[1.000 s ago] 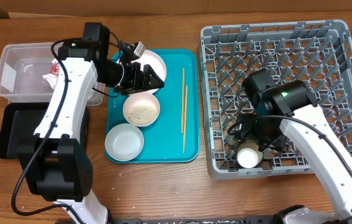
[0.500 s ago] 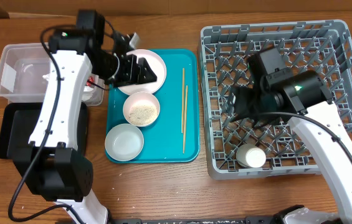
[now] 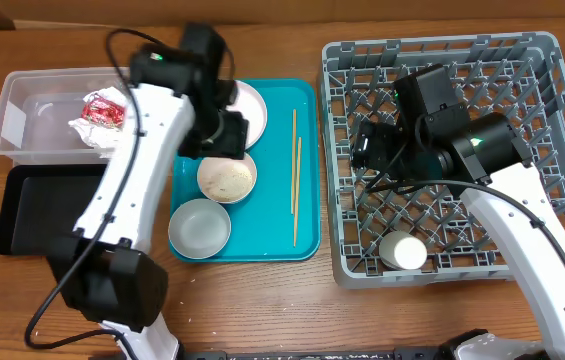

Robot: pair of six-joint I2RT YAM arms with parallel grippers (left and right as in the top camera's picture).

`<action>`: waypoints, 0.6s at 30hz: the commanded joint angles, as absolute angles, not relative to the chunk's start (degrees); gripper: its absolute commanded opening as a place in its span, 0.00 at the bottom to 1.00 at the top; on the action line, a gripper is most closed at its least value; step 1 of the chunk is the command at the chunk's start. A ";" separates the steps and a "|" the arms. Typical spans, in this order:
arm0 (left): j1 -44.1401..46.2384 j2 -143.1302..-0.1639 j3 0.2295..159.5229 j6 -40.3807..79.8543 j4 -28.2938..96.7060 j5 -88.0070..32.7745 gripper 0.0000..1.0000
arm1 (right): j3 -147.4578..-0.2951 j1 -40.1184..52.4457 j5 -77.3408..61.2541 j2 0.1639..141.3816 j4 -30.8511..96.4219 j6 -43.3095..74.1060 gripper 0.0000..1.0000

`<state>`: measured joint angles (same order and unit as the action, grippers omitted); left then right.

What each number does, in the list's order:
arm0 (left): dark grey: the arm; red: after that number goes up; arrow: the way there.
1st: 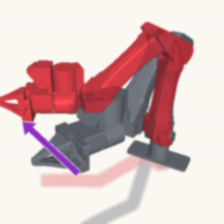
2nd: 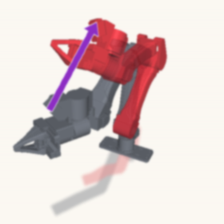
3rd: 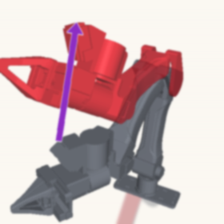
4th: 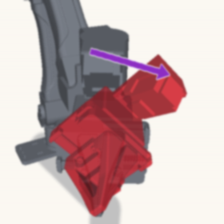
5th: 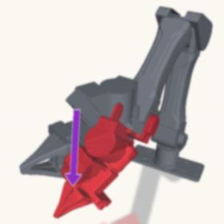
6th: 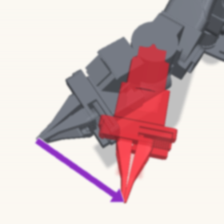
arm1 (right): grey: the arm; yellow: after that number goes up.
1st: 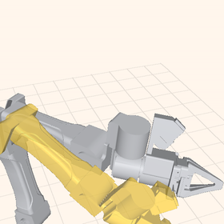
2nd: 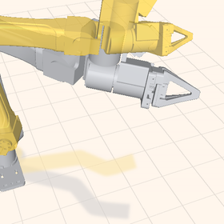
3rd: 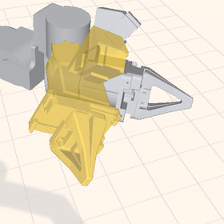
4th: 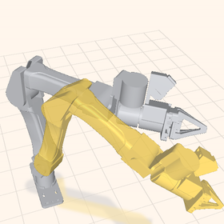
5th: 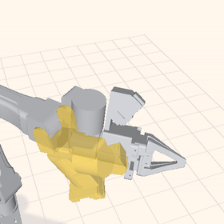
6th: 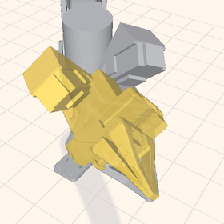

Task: Sort waste into correct bins and load items into the dishwasher
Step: 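Grasp the rim of the pink rice bowl with the left gripper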

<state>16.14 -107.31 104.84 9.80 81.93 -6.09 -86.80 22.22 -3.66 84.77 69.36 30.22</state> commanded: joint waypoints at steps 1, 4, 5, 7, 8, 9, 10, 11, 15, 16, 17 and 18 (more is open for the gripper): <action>21.08 -107.26 98.21 13.47 76.12 -2.92 0.65 | -87.72 22.37 -1.74 84.88 69.01 29.76 0.87; 24.32 -107.53 92.51 15.62 69.10 0.54 0.59 | -87.72 22.26 -1.58 84.88 69.47 29.54 0.87; 24.95 -107.53 90.91 16.01 67.16 1.69 0.57 | -87.72 22.26 -1.58 84.88 69.67 29.54 0.87; 25.65 -107.53 88.03 17.30 63.90 3.88 0.52 | -87.72 22.26 -1.56 84.88 69.95 29.52 0.87; 25.71 -107.53 86.67 18.13 62.50 5.02 0.50 | -87.72 22.26 -1.56 84.88 70.13 29.52 0.87; 25.69 -107.53 85.69 18.55 61.43 5.82 0.49 | -87.72 22.26 -1.56 84.88 70.28 29.52 0.87; 25.61 -107.53 84.75 18.87 60.47 6.39 0.49 | -87.72 22.26 -1.56 84.88 70.41 29.52 0.87; 25.47 -107.53 83.90 18.90 59.40 6.50 0.49 | -87.72 22.26 -1.56 84.88 70.57 29.52 0.87; 25.36 -107.53 80.44 18.68 54.52 6.35 0.50 | -87.72 22.26 -1.56 84.88 70.74 29.52 0.87; 25.39 -107.53 79.57 18.61 53.34 6.02 0.49 | -87.72 22.26 -1.56 84.88 70.76 29.52 0.87; 25.45 -107.53 78.76 18.59 52.29 5.76 0.49 | -87.72 22.26 -1.56 84.88 70.76 29.52 0.87; 25.54 -107.53 77.71 18.59 51.07 5.32 0.47 | -87.72 22.26 -1.58 84.88 70.76 29.52 0.87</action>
